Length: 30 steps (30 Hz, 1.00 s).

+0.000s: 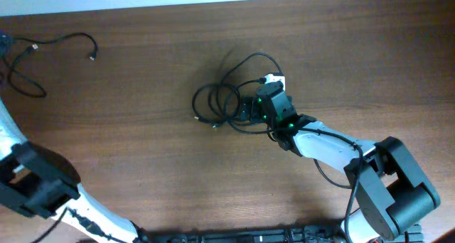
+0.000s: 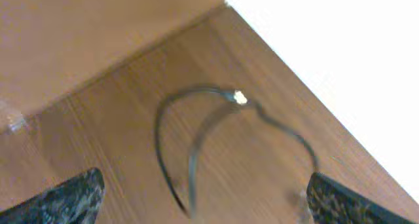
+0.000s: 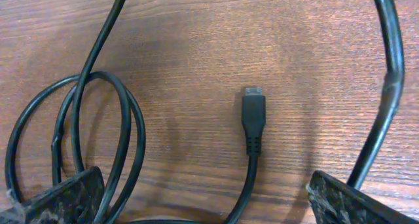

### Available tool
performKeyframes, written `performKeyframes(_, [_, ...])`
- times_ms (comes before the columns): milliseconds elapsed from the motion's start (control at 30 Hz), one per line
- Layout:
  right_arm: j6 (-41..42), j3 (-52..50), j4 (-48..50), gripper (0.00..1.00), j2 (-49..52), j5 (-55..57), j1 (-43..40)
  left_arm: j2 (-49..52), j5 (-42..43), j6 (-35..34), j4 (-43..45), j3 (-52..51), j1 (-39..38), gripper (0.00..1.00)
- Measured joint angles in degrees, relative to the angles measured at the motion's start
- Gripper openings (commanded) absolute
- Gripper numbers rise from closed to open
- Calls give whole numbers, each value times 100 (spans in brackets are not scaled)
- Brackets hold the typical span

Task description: Untangle cables

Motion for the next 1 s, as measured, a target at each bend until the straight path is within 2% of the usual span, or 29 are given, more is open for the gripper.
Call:
performKeyframes(67, [2, 0, 2, 98, 0, 0, 0, -138, 326, -13, -605, 76, -39, 86])
performKeyframes(100, [-2, 0, 7, 98, 0, 0, 0, -129, 251, -2, -970, 68, -42, 77])
performKeyframes(133, [2, 0, 4, 98, 0, 0, 0, -66, 50, 0, -1115, 68, -42, 55])
performKeyframes(167, [2, 0, 0, 99, 0, 0, 0, 17, -63, -13, -1139, 68, -42, 47])
performKeyframes(267, [0, 0, 4, 98, 0, 0, 0, 704, -354, -2, -1005, 68, -44, 44])
performKeyframes(300, [4, 0, 7, 98, 0, 0, 0, 949, -407, 0, -732, 68, -42, 9])
performKeyframes(333, [4, 0, 4, 98, 0, 0, 0, 1272, -457, 0, -498, 68, -42, 0])
performKeyframes(400, [2, 0, -2, 99, 0, 0, 0, 1718, -483, 9, 26, 37, -44, 0])
performKeyframes(467, [2, 0, 4, 98, 0, 0, 0, 1921, -761, 0, 1099, 44, -44, 0])
performKeyframes(533, [2, 0, 52, 98, 0, 0, 0, 1921, -1322, 0, 1742, 538, -42, 0])
performKeyframes(600, [4, 0, 52, 98, 0, 0, 0, 1915, -1338, 0, 2393, 929, -37, 0])
performKeyframes(633, [0, 0, 50, 98, 0, 0, 0, 1915, -1268, -2, 2415, 931, -37, 2])
performKeyframes(667, [-2, 0, 50, 98, 0, -2, 0, 1917, -1200, -2, 2304, 931, -52, 30])
performKeyframes(733, [0, 0, 52, 98, 0, 0, 0, 1961, -1106, 9, 1856, 946, -125, 58])
performKeyframes(767, [0, 0, 52, 98, 0, 0, 0, 2015, -1075, -37, 1679, 949, -175, 67])
performKeyframes(800, [2, 0, 50, 99, 0, -2, 0, 2114, -960, -24, 1436, 946, -251, 99])
performKeyframes(933, [2, 0, 52, 98, 0, 0, 0, 1958, -671, -42, 909, 942, -577, 99])
performKeyframes(1000, [0, 0, 57, 98, 0, 0, 0, 1318, -608, -42, 437, 929, -710, 99])
